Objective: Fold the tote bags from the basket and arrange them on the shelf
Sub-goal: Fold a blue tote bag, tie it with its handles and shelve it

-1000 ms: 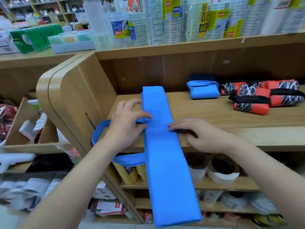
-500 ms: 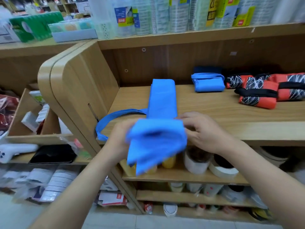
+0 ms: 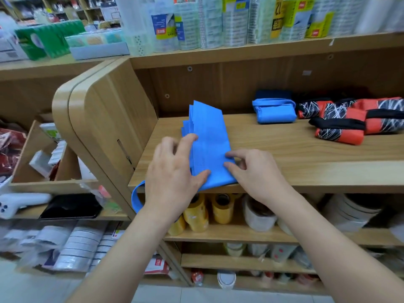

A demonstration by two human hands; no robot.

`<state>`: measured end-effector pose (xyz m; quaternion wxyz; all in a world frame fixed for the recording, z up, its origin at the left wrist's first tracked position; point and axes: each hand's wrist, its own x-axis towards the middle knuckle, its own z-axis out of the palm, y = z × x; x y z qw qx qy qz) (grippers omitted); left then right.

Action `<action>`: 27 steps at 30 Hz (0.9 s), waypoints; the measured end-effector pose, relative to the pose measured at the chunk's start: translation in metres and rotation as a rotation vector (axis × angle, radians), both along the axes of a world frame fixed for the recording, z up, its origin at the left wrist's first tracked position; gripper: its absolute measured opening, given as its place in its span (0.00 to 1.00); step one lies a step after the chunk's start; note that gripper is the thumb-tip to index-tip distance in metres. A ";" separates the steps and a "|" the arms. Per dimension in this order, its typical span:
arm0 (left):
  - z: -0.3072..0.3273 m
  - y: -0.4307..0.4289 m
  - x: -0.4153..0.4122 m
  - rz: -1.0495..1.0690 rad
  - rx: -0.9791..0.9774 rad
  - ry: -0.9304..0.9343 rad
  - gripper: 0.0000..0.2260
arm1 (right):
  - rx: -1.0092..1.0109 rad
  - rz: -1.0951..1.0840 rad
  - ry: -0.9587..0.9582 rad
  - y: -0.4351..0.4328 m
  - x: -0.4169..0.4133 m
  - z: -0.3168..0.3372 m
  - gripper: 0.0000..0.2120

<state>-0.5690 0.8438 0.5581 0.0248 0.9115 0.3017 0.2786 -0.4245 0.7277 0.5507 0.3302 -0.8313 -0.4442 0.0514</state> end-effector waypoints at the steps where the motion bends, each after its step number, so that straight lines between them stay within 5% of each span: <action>1: -0.001 0.002 0.000 -0.083 0.115 0.047 0.27 | -0.009 0.019 -0.009 0.000 0.001 0.000 0.16; 3: -0.004 0.009 0.002 -0.259 0.171 0.217 0.20 | -0.025 0.058 -0.075 -0.003 0.000 0.002 0.15; 6: -0.007 0.018 -0.003 -0.356 -0.167 0.390 0.33 | -0.066 0.108 -0.162 -0.007 0.002 0.003 0.14; 9: -0.005 0.021 -0.013 -0.406 -0.257 0.426 0.37 | 0.031 0.099 0.013 -0.010 0.012 0.000 0.12; 13: 0.005 0.013 -0.031 -0.545 -0.365 0.474 0.38 | 0.097 0.081 0.320 0.004 0.026 0.011 0.36; 18: 0.003 0.007 -0.038 -0.633 -0.199 0.682 0.45 | -0.058 0.119 0.168 0.040 0.036 0.016 0.33; 23: -0.014 0.010 -0.032 -0.608 -0.239 0.276 0.26 | -0.095 0.121 0.246 0.047 0.041 0.020 0.34; 27: -0.016 0.010 -0.031 -0.556 -0.557 0.007 0.17 | 0.043 0.185 0.526 0.045 0.041 0.024 0.21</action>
